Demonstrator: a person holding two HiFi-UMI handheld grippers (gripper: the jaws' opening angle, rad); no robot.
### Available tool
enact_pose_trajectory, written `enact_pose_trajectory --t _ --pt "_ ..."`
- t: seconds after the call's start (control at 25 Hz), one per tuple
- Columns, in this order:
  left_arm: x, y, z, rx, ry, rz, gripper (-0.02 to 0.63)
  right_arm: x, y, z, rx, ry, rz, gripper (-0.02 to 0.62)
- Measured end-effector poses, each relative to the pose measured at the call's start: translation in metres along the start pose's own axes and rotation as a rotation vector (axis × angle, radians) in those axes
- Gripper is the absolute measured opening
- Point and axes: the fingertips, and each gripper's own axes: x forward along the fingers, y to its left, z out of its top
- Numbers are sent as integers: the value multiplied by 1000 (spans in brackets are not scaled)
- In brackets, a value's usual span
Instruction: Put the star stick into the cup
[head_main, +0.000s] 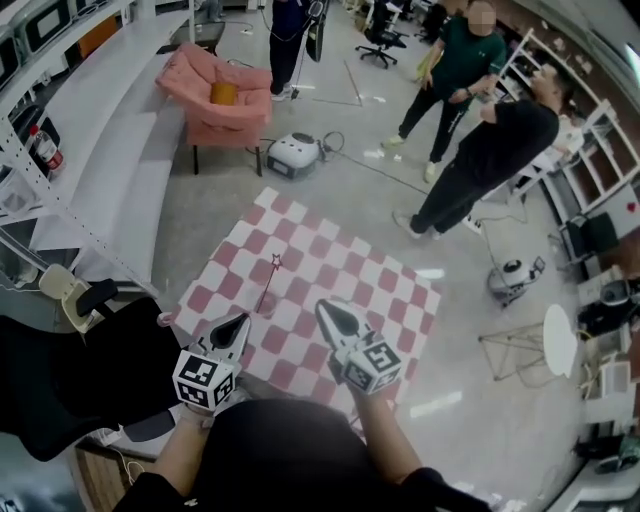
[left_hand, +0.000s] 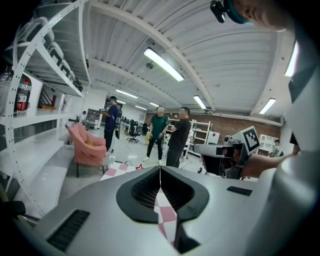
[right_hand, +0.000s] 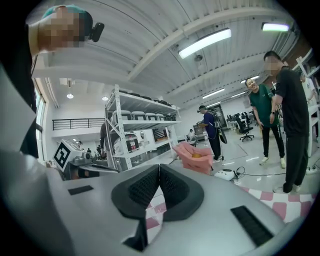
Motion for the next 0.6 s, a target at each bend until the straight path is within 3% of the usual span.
enact_pose_trajectory --t 0.6 --pt "4 -10 4 36 -4 -91 43 -4 24 -11 -42 33 -17 18"
